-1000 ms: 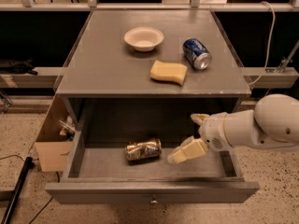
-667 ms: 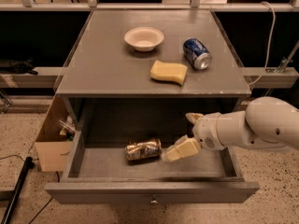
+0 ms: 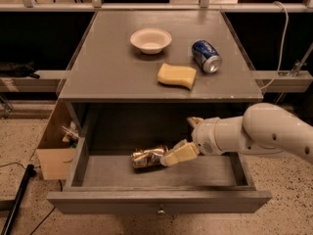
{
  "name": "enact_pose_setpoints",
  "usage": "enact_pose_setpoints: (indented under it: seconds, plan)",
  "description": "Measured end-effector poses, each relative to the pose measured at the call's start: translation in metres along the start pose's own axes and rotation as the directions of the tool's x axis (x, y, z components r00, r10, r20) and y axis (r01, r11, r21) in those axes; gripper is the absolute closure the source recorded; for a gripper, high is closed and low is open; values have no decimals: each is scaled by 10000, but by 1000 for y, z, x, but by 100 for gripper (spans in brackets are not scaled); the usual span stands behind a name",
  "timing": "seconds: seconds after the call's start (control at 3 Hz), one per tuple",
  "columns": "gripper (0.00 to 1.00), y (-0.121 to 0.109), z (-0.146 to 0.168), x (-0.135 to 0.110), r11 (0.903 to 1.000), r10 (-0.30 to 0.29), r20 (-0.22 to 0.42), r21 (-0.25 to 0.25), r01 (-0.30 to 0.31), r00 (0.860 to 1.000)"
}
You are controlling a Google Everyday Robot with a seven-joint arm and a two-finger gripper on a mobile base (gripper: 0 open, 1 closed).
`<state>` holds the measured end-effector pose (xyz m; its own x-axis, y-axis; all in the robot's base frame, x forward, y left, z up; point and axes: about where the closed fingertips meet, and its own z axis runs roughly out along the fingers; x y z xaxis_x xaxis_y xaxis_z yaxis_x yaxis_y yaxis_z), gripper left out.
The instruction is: Pick orange can from top drawer and place on counter
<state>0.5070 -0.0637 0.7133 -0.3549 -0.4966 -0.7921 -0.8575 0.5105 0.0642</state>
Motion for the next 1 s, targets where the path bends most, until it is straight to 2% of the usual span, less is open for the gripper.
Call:
enact_pose_setpoints:
  seconds: [0.33, 1.0]
  plan:
    - [0, 5, 24, -8, 9995, 291, 349, -99, -288, 9990]
    - [0, 2, 15, -8, 9991, 294, 480, 281, -308, 9984]
